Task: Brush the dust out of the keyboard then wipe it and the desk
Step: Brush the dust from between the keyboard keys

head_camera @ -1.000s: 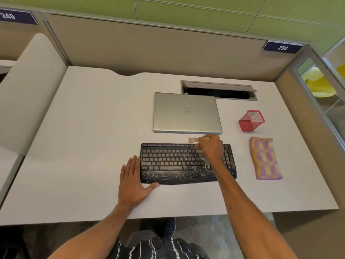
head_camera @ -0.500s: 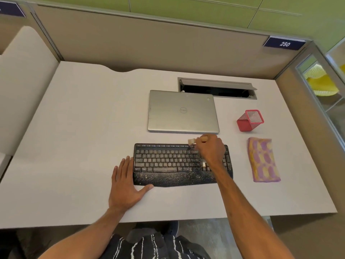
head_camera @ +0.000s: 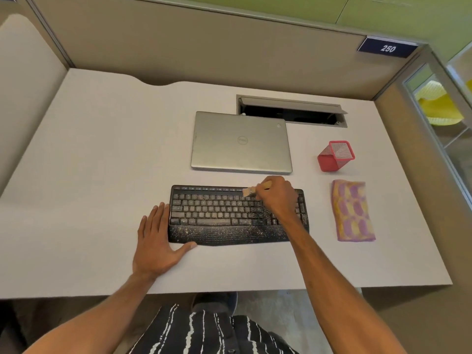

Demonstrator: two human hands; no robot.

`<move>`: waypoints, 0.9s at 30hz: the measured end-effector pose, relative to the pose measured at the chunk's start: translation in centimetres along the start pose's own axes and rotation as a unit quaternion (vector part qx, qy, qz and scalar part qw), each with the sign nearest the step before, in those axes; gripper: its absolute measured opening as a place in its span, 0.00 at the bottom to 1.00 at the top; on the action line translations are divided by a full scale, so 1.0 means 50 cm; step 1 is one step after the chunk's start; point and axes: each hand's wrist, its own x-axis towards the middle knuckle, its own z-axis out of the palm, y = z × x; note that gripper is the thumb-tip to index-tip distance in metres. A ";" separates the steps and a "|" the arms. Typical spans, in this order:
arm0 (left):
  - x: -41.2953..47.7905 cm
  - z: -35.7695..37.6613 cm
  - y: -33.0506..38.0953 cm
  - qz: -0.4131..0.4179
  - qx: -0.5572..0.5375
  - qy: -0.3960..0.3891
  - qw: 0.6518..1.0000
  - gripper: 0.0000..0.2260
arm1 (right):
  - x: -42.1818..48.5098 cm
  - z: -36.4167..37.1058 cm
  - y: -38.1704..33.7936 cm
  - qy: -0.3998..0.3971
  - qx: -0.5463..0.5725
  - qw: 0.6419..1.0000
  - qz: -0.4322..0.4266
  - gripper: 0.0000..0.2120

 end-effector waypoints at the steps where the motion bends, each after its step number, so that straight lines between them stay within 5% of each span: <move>1: 0.000 -0.001 0.001 0.001 0.000 -0.001 1.000 0.58 | 0.001 -0.001 0.003 0.024 -0.003 1.000 0.005 0.08; 27: -0.002 -0.006 0.001 0.001 -0.014 0.000 1.000 0.58 | 0.011 -0.010 -0.001 -0.027 -0.007 0.999 -0.030 0.06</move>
